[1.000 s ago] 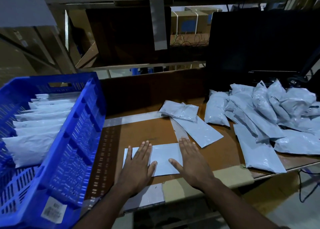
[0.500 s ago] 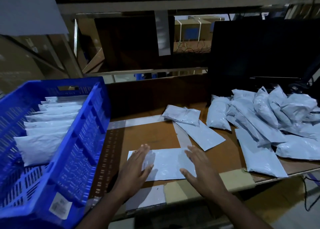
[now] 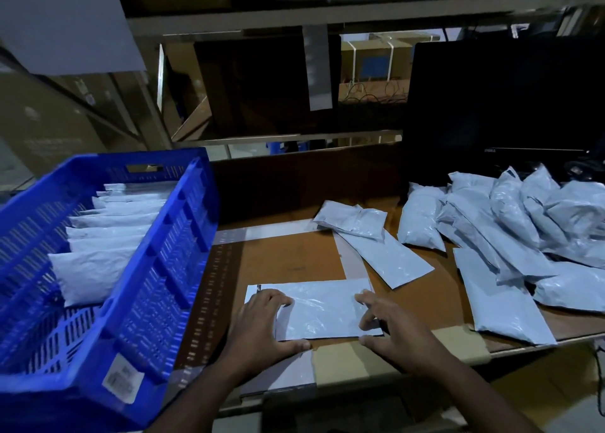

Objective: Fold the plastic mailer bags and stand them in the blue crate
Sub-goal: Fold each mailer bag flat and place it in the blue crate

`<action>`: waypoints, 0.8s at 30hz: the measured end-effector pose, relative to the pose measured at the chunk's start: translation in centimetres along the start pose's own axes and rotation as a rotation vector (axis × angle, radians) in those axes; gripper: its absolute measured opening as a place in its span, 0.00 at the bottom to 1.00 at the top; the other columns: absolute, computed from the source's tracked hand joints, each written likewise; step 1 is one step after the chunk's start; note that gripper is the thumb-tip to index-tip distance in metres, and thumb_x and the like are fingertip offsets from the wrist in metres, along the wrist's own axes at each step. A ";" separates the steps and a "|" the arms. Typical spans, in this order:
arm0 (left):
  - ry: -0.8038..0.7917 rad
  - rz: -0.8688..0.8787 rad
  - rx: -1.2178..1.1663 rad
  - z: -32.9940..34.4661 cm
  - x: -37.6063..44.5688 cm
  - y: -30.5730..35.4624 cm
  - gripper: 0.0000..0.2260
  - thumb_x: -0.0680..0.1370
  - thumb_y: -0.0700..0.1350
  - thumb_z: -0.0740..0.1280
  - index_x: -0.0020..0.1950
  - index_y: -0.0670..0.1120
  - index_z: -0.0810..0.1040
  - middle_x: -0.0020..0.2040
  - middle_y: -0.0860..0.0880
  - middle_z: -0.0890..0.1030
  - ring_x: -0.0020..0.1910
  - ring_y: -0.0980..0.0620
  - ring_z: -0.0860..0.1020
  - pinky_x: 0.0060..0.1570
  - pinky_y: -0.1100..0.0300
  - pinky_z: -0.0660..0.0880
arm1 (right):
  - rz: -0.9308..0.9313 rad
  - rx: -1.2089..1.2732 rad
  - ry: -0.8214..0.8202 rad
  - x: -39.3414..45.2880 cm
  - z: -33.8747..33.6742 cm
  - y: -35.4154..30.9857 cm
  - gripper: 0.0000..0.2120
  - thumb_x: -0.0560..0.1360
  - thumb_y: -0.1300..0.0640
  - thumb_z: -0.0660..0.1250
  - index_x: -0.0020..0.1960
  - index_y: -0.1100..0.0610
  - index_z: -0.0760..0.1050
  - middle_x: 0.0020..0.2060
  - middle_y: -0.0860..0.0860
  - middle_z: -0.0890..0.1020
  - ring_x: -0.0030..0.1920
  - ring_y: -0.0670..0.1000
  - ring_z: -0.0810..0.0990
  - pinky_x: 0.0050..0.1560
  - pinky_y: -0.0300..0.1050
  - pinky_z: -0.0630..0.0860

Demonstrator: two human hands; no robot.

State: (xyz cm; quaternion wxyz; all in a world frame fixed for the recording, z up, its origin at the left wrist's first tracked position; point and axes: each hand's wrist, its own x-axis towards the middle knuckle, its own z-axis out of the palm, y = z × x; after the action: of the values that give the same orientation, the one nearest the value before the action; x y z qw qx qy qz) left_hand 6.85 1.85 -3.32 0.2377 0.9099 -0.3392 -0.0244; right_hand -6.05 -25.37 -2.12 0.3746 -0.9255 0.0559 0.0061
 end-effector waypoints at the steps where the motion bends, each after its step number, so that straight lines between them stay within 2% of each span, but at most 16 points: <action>1: -0.005 -0.003 0.007 0.0 0.0 0.0 0.38 0.64 0.77 0.67 0.69 0.60 0.71 0.65 0.65 0.67 0.66 0.64 0.64 0.65 0.62 0.64 | -0.010 -0.016 0.004 0.1 0.0 0.0 0.08 0.73 0.51 0.76 0.43 0.44 0.77 0.70 0.31 0.66 0.60 0.35 0.77 0.53 0.28 0.75; 5: -0.017 -0.007 0.000 0.0 0.0 0.1 0.39 0.64 0.78 0.66 0.70 0.60 0.70 0.67 0.64 0.68 0.68 0.63 0.65 0.67 0.59 0.67 | -0.059 -0.093 0.035 0.4 0.1 0.5 0.06 0.75 0.51 0.74 0.41 0.45 0.78 0.72 0.34 0.68 0.63 0.36 0.73 0.55 0.29 0.74; 9: -0.036 -0.024 -0.005 -0.3 0.1 0.4 0.40 0.64 0.77 0.67 0.70 0.59 0.70 0.67 0.63 0.68 0.68 0.62 0.66 0.67 0.58 0.68 | -0.140 -0.234 0.023 0.8 0.2 0.6 0.04 0.77 0.50 0.71 0.44 0.44 0.78 0.73 0.36 0.67 0.70 0.35 0.64 0.57 0.21 0.63; 14: -0.050 -0.030 -0.010 -0.6 0.0 0.8 0.40 0.65 0.76 0.69 0.73 0.59 0.69 0.69 0.63 0.67 0.68 0.63 0.65 0.67 0.61 0.67 | -0.154 -0.201 -0.021 0.5 -0.9 1.1 0.07 0.76 0.49 0.72 0.44 0.40 0.75 0.74 0.33 0.64 0.72 0.35 0.65 0.62 0.32 0.71; 18: -0.054 -0.032 0.002 -0.6 0.0 0.7 0.41 0.65 0.77 0.69 0.73 0.59 0.69 0.69 0.64 0.67 0.68 0.63 0.65 0.67 0.60 0.68 | -0.149 -0.236 -0.016 0.7 -0.9 1.2 0.06 0.78 0.50 0.70 0.43 0.43 0.77 0.70 0.31 0.65 0.69 0.32 0.64 0.59 0.25 0.64; 20: -0.065 -0.040 -0.008 -0.7 0.0 0.8 0.41 0.65 0.77 0.69 0.74 0.59 0.69 0.69 0.65 0.67 0.69 0.65 0.64 0.68 0.61 0.67 | -0.126 -0.202 0.023 0.8 -1.1 0.8 0.05 0.79 0.50 0.68 0.45 0.44 0.75 0.68 0.31 0.65 0.66 0.31 0.62 0.57 0.25 0.63; 22: -0.057 -0.050 -0.037 -0.8 -0.1 0.8 0.38 0.67 0.74 0.71 0.72 0.60 0.70 0.69 0.66 0.68 0.69 0.67 0.64 0.67 0.64 0.66 | -0.112 -0.142 0.064 1.0 -1.4 0.4 0.05 0.81 0.51 0.66 0.46 0.43 0.74 0.66 0.31 0.67 0.64 0.32 0.65 0.58 0.30 0.66; 24: 0.021 -0.044 -0.095 -0.9 0.1 0.6 0.27 0.70 0.63 0.76 0.66 0.62 0.73 0.65 0.68 0.73 0.66 0.68 0.69 0.65 0.65 0.70 | -0.112 -0.057 0.128 1.4 -1.9 0.0 0.06 0.81 0.52 0.65 0.48 0.41 0.73 0.62 0.32 0.72 0.60 0.35 0.71 0.56 0.35 0.73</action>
State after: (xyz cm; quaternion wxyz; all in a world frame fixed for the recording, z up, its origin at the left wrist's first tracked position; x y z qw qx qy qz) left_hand 6.77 1.78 -2.25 0.2838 0.9049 -0.3151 -0.0360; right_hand -4.76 -26.87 -0.85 0.3436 -0.9359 0.0279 -0.0727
